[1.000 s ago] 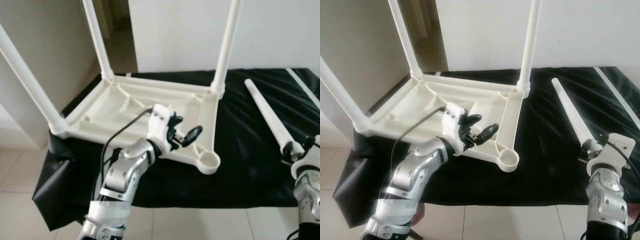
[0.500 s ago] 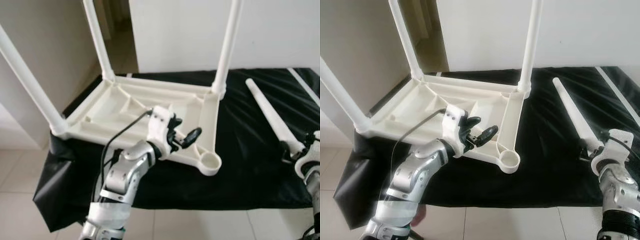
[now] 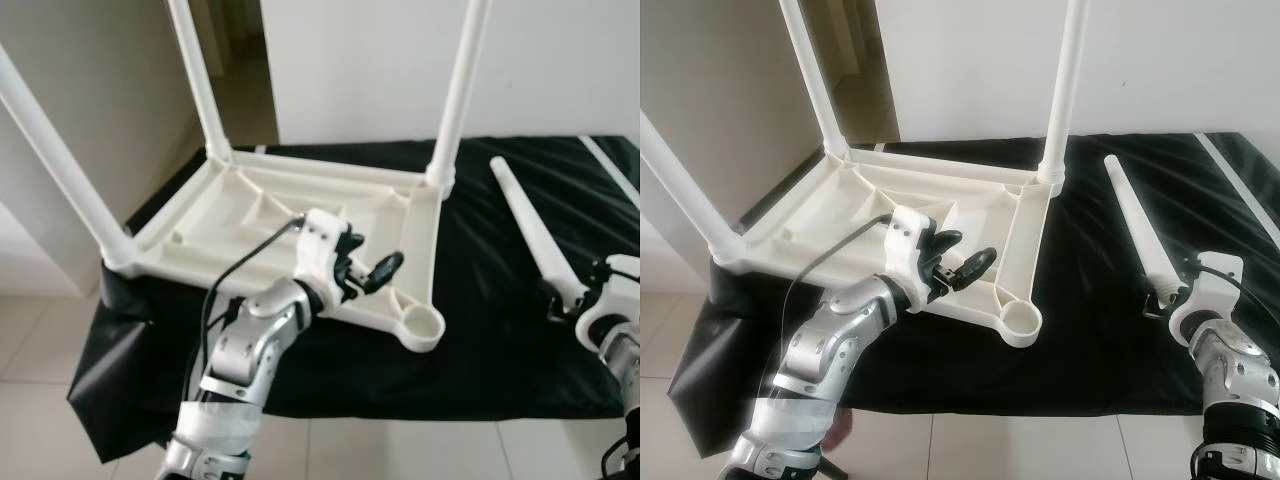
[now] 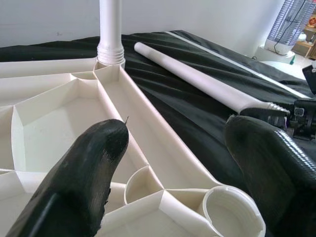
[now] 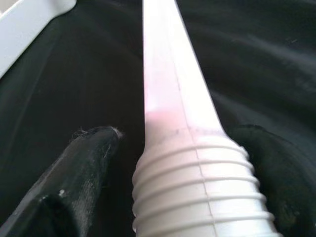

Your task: Building children table

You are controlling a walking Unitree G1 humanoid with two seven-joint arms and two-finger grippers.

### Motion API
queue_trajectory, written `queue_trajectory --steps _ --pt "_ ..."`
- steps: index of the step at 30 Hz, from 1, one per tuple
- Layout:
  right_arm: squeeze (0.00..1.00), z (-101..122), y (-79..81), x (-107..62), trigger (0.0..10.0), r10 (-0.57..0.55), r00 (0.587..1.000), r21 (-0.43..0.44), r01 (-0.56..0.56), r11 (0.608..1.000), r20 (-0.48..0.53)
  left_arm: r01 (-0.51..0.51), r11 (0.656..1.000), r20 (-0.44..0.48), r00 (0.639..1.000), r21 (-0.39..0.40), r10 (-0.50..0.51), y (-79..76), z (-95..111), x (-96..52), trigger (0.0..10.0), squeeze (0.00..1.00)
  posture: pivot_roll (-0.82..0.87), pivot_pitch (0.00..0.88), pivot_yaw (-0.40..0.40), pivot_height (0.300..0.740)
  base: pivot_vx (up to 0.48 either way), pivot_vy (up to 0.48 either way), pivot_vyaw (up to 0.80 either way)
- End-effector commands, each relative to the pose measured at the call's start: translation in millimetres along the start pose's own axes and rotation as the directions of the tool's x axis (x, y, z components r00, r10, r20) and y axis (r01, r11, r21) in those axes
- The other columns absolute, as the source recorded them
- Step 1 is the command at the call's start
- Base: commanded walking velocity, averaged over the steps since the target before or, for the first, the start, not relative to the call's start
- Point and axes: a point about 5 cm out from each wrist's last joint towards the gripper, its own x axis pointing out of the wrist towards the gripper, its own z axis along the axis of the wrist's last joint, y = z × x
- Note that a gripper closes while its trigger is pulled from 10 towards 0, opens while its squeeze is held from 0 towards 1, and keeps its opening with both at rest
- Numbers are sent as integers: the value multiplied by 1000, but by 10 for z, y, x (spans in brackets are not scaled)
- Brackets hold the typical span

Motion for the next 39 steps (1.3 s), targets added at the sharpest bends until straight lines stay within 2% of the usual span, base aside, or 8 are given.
queue_trajectory --steps 1,5,12,19,20,29,30,39 --pt "0 -105 110 -2 10000 38 998 26 -37 999 -41 -3 1000 6 1000 7 3 0 34 -10 10000 0 -15 0 38 740 0 0 0" --pt "0 -217 396 -169 1098 96 994 47 -93 995 -59 4 1000 12 1000 4 -4 -22 32 2 10000 0 -26 0 33 740 0 0 0" --pt "0 -318 579 -291 0 81 994 81 -75 994 -74 13 1000 16 1000 2 -13 -38 37 16 10000 0 -32 0 34 740 0 0 0" --pt "0 -402 849 -561 0 40 997 117 -33 993 -58 21 1000 20 1000 4 -21 -43 51 18 10000 0 -31 0 34 740 0 0 0" --pt "0 -413 894 -652 10000 -22 998 126 28 992 -54 22 1000 19 1000 6 -22 -39 53 14 10000 0 -34 0 38 740 0 0 0" --pt "0 -456 1066 -889 10000 -130 989 161 139 977 -66 33 999 17 999 10 -33 -39 66 27 10000 0 -42 0 49 740 0 0 0" --pt "1000 -426 1050 -886 10000 -146 988 160 153 975 -55 34 999 17 999 10 -35 -38 69 28 10000 0 -42 0 50 740 0 0 0" --pt "1000 -259 1089 -883 10000 -142 990 128 137 982 28 31 999 16 999 13 -31 -30 67 25 10000 0 -38 0 46 740 0 0 0"
